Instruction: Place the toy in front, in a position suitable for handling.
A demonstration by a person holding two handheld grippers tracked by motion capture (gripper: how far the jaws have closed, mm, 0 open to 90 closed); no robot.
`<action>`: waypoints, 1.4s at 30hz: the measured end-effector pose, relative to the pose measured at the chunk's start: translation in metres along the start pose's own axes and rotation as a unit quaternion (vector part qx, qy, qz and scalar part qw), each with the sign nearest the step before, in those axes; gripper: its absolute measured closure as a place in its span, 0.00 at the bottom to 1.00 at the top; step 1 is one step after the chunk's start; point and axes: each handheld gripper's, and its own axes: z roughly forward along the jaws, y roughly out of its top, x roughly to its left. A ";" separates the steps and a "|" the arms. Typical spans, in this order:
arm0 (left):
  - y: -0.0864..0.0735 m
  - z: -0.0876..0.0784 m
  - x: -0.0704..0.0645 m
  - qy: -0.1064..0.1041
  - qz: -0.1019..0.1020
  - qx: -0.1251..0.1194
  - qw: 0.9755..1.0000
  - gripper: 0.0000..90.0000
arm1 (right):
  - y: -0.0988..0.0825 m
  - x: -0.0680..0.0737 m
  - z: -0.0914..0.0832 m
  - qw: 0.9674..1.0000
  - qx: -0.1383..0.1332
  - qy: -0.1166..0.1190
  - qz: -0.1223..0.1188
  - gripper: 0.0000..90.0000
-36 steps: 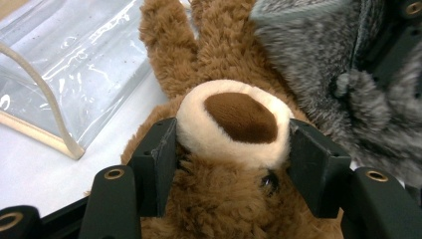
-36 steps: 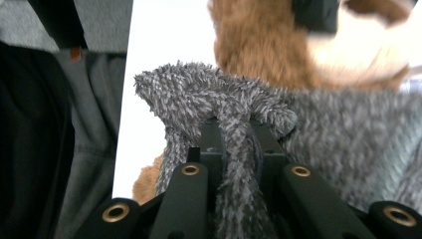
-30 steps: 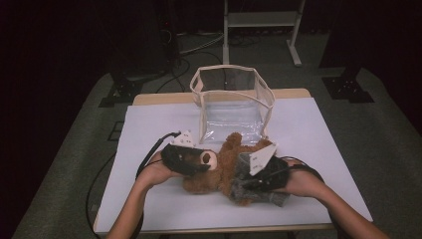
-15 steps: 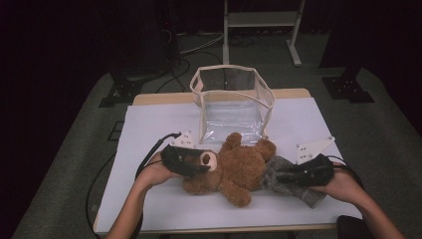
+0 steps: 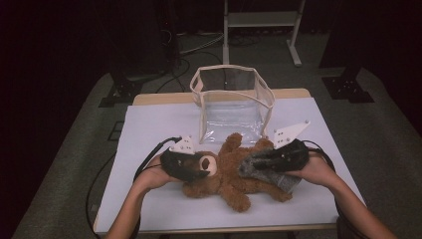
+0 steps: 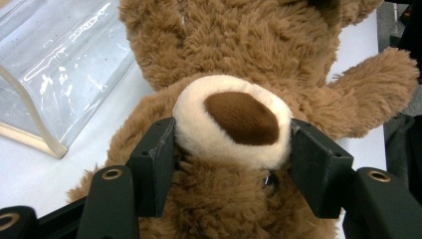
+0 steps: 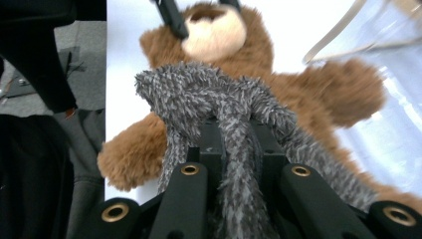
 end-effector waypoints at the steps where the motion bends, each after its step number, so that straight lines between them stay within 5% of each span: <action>1: 0.000 0.000 0.000 0.001 -0.001 0.000 1.000 0.43 | -0.005 0.001 0.003 1.000 0.003 0.004 0.004 0.87; 4: -0.001 0.000 -0.002 -0.002 0.000 -0.001 1.000 0.43 | -0.016 0.004 0.005 1.000 0.006 0.006 0.009 0.87; 11: 0.000 0.000 -0.006 -0.001 0.007 0.002 1.000 0.43 | -0.070 0.014 -0.010 0.998 -0.007 0.006 0.067 0.87; 16: 0.000 0.000 -0.007 -0.001 0.007 0.001 1.000 0.43 | -0.085 0.012 -0.028 0.995 -0.024 0.004 0.096 0.87; 24: 0.001 0.000 -0.009 0.001 0.016 0.005 1.000 0.43 | -0.048 0.000 -0.041 0.997 -0.044 -0.016 0.066 0.87; 31: 0.001 -0.002 -0.013 -0.001 0.033 0.016 0.999 0.43 | 0.015 -0.018 0.001 1.000 -0.013 0.000 0.012 0.87; 36: 0.001 -0.005 -0.016 -0.006 0.034 0.013 0.999 0.42 | 0.014 -0.022 0.021 1.000 0.013 0.010 0.018 0.87; 42: 0.013 -0.015 -0.019 -0.027 0.031 -0.014 0.999 0.42 | -0.007 -0.013 0.018 0.999 0.003 0.030 0.036 0.87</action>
